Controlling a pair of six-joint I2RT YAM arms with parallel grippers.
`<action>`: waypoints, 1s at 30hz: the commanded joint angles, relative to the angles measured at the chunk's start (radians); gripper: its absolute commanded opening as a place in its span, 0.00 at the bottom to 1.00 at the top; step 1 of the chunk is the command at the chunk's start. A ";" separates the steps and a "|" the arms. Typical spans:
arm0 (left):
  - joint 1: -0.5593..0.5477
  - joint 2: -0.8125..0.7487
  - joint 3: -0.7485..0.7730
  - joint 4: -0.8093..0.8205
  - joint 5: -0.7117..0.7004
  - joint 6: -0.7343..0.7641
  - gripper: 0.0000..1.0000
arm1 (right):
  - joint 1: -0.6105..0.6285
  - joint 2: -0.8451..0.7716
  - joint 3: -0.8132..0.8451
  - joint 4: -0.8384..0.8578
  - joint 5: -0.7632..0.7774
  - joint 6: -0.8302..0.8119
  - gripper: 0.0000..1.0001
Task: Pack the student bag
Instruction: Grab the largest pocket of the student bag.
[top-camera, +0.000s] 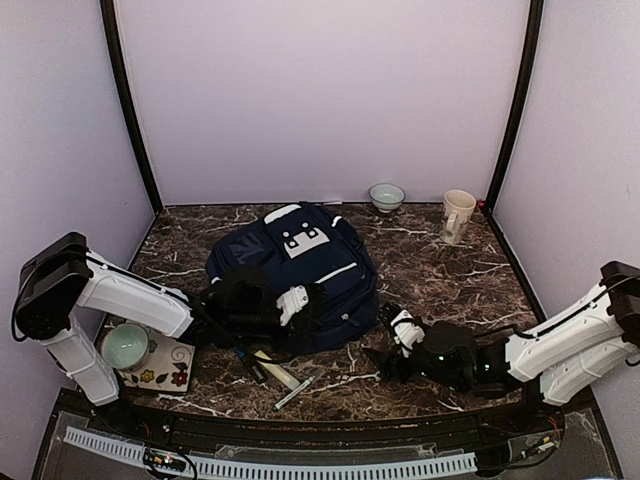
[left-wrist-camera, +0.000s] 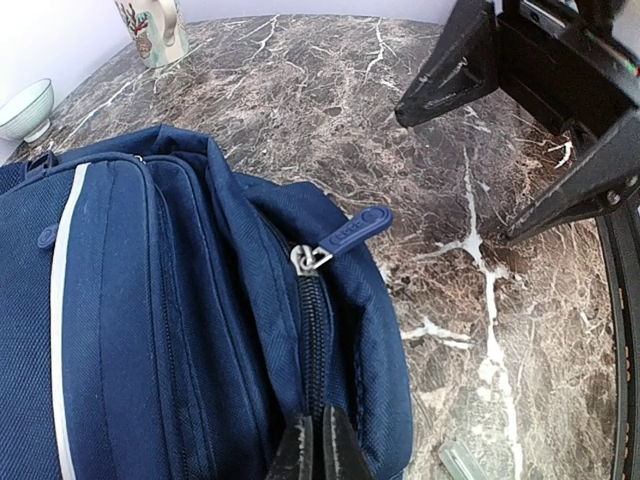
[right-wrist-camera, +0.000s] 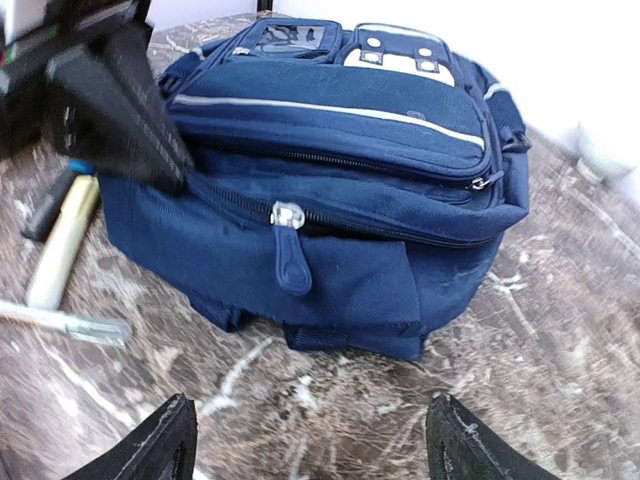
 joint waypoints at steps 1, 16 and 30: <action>0.004 -0.074 -0.005 -0.030 0.032 -0.012 0.00 | 0.044 0.083 -0.058 0.315 0.185 -0.285 0.78; 0.004 -0.107 -0.029 -0.037 0.024 -0.004 0.00 | 0.070 0.346 0.068 0.580 0.213 -0.590 0.64; 0.004 -0.117 -0.041 -0.033 0.018 -0.003 0.00 | 0.067 0.429 0.140 0.556 0.159 -0.575 0.45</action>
